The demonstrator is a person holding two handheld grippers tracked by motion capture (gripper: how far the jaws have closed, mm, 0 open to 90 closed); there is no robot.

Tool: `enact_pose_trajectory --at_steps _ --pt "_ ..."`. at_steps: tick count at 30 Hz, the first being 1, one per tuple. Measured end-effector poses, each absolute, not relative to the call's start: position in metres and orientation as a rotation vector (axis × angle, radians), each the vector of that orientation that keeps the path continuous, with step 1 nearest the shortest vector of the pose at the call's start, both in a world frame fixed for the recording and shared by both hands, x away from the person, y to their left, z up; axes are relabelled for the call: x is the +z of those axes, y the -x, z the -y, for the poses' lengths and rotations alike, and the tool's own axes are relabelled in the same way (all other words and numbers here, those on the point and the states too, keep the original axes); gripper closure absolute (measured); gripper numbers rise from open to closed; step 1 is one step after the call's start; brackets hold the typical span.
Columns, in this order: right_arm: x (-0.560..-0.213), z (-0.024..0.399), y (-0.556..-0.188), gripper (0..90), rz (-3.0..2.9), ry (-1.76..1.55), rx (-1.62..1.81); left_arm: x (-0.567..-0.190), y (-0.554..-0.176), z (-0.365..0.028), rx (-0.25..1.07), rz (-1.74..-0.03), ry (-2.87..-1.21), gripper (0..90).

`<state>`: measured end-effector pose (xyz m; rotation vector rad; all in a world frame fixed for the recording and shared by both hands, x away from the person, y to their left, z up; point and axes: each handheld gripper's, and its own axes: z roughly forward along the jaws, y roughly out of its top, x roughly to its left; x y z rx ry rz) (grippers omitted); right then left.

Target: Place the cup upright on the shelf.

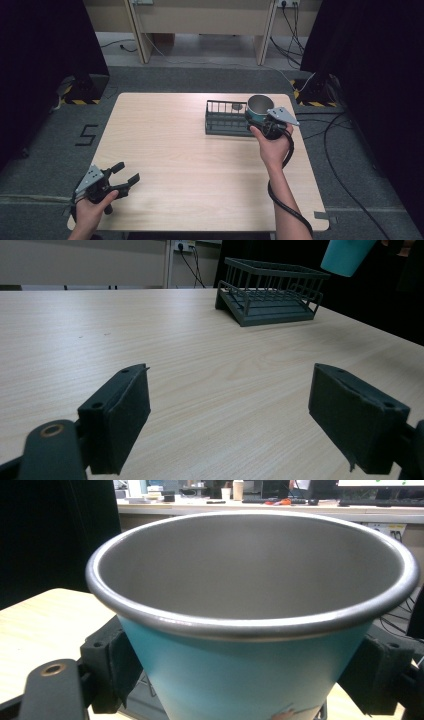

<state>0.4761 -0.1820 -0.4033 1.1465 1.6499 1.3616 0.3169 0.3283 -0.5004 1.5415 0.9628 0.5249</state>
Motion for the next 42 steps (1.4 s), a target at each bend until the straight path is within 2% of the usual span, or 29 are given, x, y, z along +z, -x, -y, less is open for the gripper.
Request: enact_pose_trajectory --at_steps 42 --pt "-0.396 0.165 -0.513 17.3 -1.654 -1.182 1.35 -0.5 -0.317 -0.328 0.521 -0.962 -1.534 16.2"
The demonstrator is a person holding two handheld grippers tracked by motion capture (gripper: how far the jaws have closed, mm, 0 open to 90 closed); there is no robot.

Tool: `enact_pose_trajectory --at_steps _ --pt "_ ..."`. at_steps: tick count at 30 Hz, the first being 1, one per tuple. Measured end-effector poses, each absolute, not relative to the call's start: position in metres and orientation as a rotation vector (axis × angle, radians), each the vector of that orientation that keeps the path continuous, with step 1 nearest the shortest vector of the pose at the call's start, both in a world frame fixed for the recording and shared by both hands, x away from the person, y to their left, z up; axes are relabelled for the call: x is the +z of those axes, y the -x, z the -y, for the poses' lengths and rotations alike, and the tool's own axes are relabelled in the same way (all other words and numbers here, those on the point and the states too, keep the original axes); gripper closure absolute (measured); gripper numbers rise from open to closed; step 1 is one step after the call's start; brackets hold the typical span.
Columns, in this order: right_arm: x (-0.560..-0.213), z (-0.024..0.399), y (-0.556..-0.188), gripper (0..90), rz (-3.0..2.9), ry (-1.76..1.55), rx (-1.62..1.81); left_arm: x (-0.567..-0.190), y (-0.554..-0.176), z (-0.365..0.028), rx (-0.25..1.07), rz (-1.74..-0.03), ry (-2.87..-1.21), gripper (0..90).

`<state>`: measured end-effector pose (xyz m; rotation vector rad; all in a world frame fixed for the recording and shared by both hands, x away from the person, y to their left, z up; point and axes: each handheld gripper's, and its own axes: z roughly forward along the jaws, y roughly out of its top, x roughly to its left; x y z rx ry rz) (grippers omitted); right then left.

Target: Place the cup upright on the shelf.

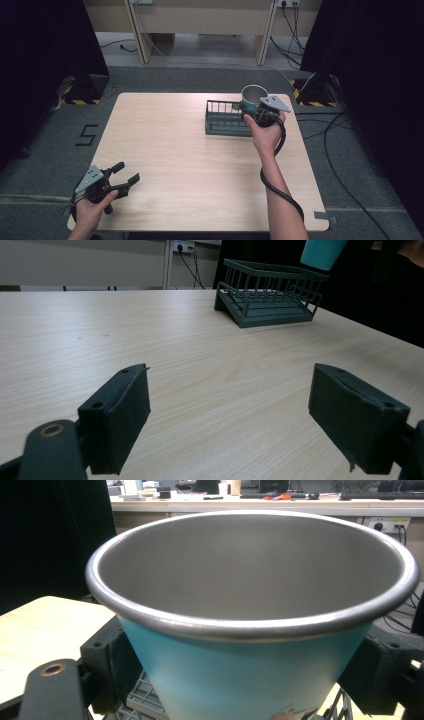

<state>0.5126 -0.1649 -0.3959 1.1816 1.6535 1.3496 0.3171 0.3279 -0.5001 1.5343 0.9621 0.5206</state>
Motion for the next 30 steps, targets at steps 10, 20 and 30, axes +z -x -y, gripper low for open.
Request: enact_pose_trajectory --at_steps 10,20,30 --pt "-0.396 0.161 -0.52 17.3 -1.658 -1.191 1.346 -0.5 -0.317 -0.328 0.52 -0.964 -1.532 16.2" --pt "-0.395 0.154 -0.528 17.3 -1.669 -1.194 1.347 -0.5 -0.317 -0.329 0.52 -0.965 -1.531 16.2" --pt "-0.395 0.148 -0.535 17.3 -1.68 -1.19 1.343 -0.5 -0.317 -0.329 0.517 -0.962 -1.53 16.1"
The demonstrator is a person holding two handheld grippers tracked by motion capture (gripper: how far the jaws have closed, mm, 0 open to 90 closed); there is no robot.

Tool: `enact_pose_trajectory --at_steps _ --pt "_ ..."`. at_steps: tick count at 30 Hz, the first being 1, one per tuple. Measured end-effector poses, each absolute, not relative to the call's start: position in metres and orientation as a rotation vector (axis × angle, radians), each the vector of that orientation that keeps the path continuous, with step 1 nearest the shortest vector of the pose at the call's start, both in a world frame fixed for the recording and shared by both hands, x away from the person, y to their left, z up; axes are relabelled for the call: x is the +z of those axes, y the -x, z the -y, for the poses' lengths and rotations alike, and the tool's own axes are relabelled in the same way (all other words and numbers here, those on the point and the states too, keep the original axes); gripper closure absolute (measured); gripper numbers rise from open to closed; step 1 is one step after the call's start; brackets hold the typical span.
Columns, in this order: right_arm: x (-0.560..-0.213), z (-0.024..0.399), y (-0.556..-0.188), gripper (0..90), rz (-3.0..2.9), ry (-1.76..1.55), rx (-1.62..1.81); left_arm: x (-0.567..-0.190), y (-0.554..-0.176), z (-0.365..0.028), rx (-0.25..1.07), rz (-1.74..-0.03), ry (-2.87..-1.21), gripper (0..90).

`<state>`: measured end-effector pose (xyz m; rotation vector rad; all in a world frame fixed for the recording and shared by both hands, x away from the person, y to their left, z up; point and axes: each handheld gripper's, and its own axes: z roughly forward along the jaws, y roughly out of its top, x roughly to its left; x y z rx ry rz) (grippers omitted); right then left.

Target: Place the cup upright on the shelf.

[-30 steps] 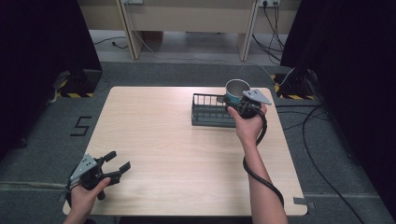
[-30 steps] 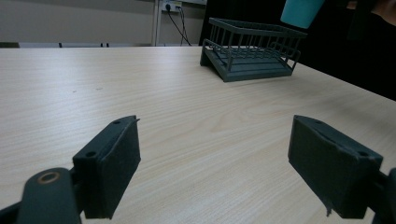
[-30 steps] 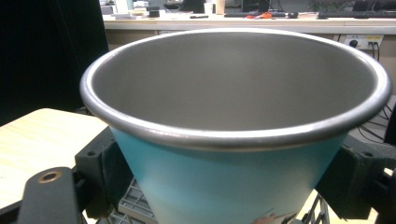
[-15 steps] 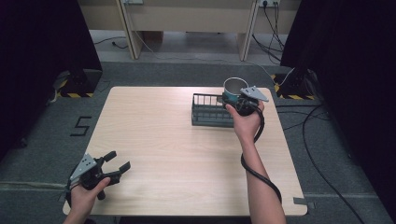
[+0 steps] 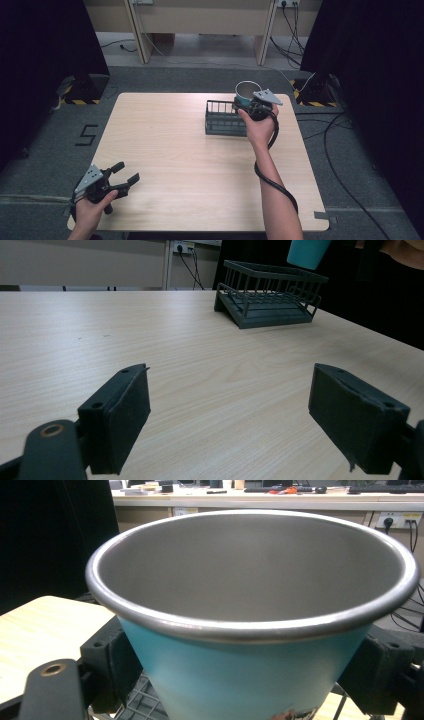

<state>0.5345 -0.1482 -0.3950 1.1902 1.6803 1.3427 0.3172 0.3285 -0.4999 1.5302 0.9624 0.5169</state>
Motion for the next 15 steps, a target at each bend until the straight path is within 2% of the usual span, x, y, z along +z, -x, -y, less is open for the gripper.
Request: enact_pose_trajectory --at_steps 15 --pt "-0.3992 0.141 -0.5442 17.3 -1.693 -1.212 1.336 -0.4996 -0.3171 -0.3288 0.516 -0.962 -1.527 16.2"
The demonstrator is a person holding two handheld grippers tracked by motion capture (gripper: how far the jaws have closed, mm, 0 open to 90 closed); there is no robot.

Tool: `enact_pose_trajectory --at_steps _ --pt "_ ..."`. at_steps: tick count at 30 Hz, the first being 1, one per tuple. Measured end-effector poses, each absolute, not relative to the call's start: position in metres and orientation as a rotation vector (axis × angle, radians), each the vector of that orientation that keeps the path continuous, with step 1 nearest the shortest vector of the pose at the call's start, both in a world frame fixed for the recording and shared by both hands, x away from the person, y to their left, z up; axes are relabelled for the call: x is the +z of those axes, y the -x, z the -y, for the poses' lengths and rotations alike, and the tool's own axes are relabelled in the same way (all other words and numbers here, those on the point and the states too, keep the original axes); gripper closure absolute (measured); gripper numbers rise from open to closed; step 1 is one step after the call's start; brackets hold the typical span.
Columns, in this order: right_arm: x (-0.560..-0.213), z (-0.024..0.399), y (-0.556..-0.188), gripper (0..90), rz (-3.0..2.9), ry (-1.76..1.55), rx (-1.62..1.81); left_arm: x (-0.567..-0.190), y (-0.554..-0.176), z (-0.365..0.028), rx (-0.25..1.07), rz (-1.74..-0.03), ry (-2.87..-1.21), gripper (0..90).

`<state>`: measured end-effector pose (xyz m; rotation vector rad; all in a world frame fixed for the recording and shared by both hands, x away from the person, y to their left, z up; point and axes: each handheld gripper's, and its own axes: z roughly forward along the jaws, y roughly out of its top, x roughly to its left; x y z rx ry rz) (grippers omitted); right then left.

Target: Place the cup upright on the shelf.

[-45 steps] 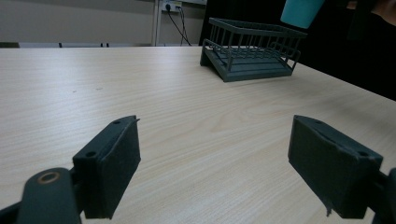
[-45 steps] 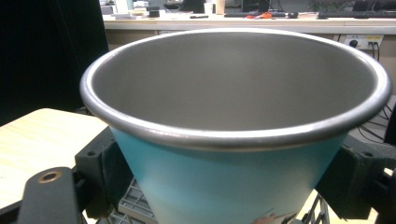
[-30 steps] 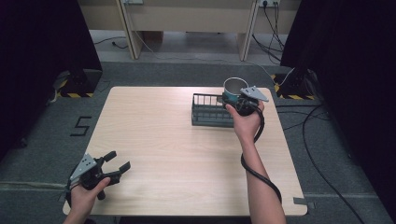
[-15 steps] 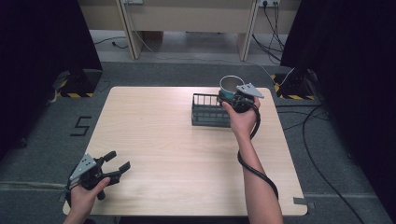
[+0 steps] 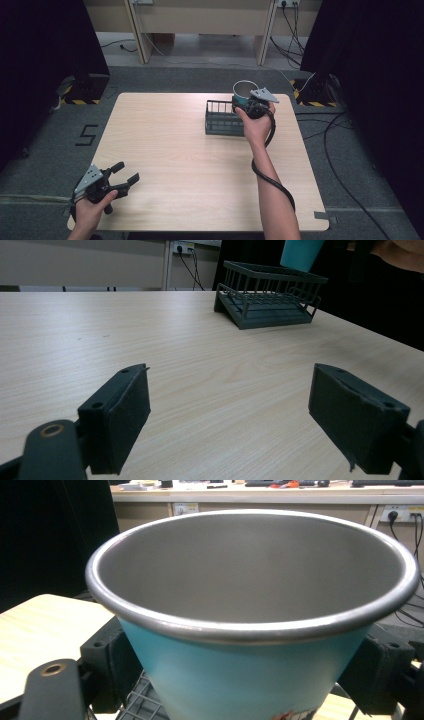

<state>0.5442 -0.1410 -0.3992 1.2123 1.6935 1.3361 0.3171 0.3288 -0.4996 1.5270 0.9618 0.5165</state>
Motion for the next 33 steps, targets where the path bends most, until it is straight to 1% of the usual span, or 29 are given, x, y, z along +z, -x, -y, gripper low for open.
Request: enact_pose_trajectory --at_steps 33 --pt "-0.419 0.131 -0.564 17.3 -1.738 -1.281 1.296 -0.499 -0.317 -0.329 0.513 -0.958 -1.523 16.1"
